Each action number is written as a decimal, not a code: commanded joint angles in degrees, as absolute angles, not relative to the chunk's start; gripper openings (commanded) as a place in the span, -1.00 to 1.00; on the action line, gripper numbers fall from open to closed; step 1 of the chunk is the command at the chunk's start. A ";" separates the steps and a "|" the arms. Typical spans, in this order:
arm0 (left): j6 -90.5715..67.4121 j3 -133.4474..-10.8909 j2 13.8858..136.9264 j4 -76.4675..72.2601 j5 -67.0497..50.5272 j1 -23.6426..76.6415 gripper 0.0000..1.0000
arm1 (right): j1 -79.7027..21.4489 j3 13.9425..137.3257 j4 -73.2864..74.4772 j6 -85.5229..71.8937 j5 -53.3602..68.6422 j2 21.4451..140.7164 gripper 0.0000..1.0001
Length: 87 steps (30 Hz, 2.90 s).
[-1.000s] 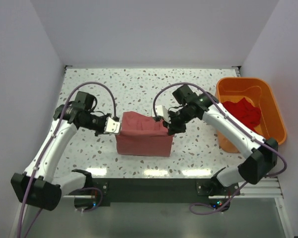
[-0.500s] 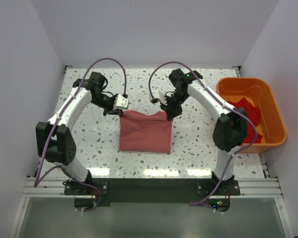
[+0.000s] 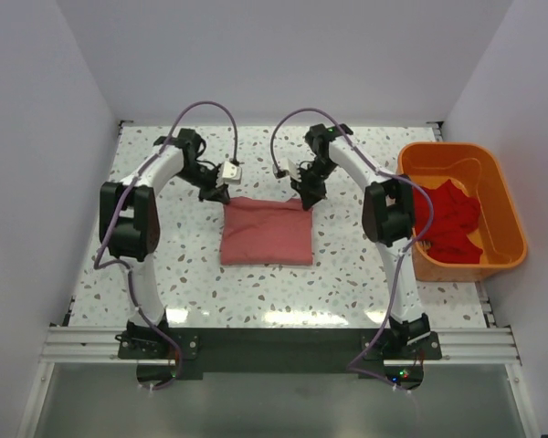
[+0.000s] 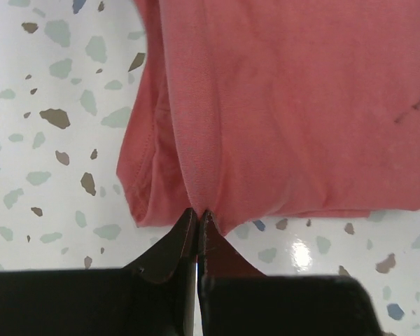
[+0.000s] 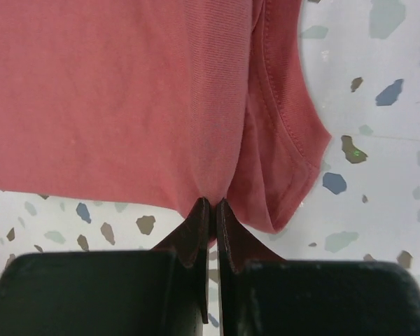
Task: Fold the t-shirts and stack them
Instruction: Fold the tshirt
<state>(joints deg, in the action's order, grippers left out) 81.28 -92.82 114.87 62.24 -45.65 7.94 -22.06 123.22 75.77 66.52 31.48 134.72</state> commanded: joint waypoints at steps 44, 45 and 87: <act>59.41 -76.20 108.37 38.23 -53.79 26.01 0.06 | -24.34 104.33 44.83 3.43 53.09 132.10 -0.65; 59.59 -76.03 109.15 38.41 -53.44 26.28 0.06 | -25.13 104.33 44.91 2.99 53.09 132.71 -0.65; 53.27 -76.80 111.10 25.58 -47.64 27.16 -0.50 | -26.72 119.14 56.34 14.85 38.96 142.12 -0.45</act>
